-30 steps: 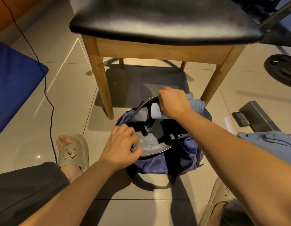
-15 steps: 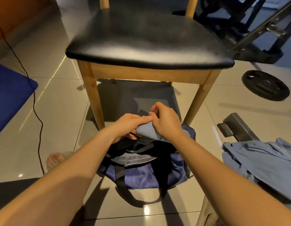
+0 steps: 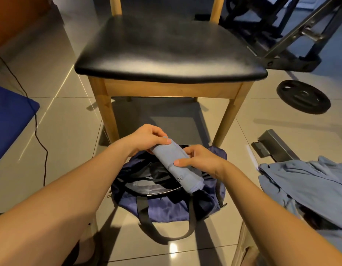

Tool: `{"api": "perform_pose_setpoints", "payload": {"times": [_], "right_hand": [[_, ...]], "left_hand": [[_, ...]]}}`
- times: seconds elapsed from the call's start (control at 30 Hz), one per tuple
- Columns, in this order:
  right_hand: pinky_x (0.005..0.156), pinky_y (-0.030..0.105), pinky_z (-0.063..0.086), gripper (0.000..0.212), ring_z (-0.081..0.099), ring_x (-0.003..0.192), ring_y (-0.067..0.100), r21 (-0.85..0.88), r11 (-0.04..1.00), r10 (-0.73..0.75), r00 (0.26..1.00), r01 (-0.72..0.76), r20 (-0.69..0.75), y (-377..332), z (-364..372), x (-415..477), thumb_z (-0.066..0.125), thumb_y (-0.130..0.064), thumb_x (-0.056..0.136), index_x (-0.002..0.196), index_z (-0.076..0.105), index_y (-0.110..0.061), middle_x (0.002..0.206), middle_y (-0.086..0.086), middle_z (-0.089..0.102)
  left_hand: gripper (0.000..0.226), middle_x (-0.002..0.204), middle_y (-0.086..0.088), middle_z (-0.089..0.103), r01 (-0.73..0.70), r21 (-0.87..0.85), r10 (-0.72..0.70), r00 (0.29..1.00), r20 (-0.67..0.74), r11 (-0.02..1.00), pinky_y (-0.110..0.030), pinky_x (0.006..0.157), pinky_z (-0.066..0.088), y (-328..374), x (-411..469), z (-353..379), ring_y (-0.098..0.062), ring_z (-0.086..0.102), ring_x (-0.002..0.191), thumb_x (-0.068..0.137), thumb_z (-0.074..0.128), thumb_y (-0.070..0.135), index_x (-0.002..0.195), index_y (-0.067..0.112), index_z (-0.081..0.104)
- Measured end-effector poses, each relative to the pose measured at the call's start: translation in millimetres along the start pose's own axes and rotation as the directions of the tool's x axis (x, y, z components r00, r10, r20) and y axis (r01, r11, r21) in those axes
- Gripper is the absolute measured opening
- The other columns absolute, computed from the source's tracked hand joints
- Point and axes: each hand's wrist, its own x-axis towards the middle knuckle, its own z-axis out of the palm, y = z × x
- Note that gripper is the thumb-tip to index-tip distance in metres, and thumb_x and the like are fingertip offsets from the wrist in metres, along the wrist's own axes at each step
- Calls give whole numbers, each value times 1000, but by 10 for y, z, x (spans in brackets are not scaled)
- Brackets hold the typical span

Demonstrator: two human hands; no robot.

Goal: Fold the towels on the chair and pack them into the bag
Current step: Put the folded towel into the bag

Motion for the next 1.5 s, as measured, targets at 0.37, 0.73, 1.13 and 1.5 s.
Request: {"api": "perform_pose_setpoints", "payload": {"times": [0.37,0.73,1.13,1.5], "right_hand": [[68,36,39,13,46,67,21,-374,923,11,980,-87,-199,322,163,-105,55,-14,94,85,63,-13,68,2,54],[81,40,50,38,63,112,36,-722,675,23,983,-151,-184,438,862,-218,55,-33,98,135,58,-25,118,9,69],[77,35,43,31,64,114,26,-778,294,357,819,-556,-450,798,300,-575,56,-22,99,130,55,-17,127,5,64],[71,37,44,25,56,83,34,-626,664,351,910,-409,-223,427,298,-430,62,-30,91,83,50,-9,85,11,56]], "left_hand": [[45,113,5,68,-157,516,149,987,57,842,-37,96,52,-849,95,100,-15,63,104,74,86,43,115,27,73],[19,76,-1,70,-89,633,226,964,-139,769,-38,69,49,-832,148,195,-30,64,79,93,62,19,77,14,71],[22,60,-12,72,215,250,-140,948,-287,944,-43,75,64,-430,164,289,-29,75,64,92,58,8,82,-3,73],[16,76,-27,74,335,281,-339,940,-36,899,-44,71,65,-170,-200,324,-36,74,70,91,67,-1,93,-16,71]]}}
